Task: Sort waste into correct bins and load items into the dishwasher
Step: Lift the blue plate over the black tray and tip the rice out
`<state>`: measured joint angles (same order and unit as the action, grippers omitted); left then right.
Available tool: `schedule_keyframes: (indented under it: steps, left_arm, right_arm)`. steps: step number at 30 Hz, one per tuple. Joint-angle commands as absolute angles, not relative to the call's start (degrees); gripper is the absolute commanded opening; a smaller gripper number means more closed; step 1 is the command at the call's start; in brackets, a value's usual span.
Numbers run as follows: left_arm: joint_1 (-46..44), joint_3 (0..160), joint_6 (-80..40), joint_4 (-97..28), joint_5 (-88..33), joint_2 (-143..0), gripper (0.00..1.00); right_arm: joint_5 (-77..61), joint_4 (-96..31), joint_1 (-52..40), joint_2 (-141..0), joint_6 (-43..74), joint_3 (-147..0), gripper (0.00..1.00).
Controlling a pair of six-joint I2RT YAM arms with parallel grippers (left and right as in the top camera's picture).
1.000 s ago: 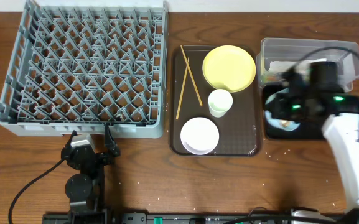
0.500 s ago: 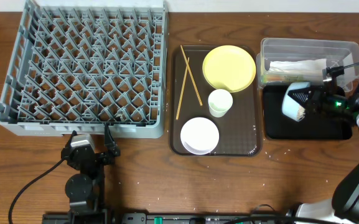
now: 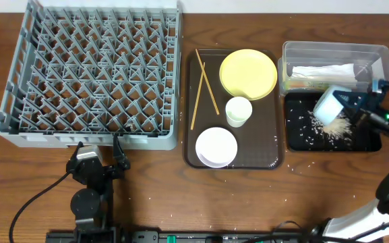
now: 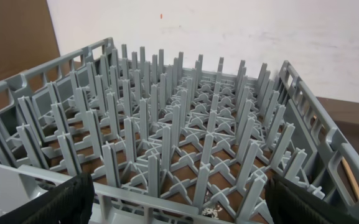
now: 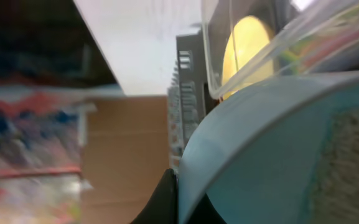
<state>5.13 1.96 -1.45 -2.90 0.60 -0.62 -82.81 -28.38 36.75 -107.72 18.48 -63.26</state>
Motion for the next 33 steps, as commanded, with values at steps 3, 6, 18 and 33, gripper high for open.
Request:
schedule_keyframes:
  steps: [3,6,18,33]
  left_arm:
    - [4.95,0.23,-1.08,-3.99,1.72,-0.34,0.89]
    - [4.95,0.23,-1.08,-3.99,1.72,-0.34,0.89]
    - [4.95,0.23,-1.08,-3.99,1.72,-0.34,0.89]
    - [4.95,0.23,-1.08,-3.99,1.72,-0.34,0.89]
  right_arm:
    - [-87.96,-27.03,39.66,-109.1,29.02,-63.9,0.01]
    - [-88.77,-26.22,40.62,-109.1,32.34,-63.9,0.01]
    - [-89.34,-23.16,40.71,-109.03,33.36,-63.92,0.01]
    - [-83.9,-19.99,38.41,-107.94,31.18,-63.9,0.01]
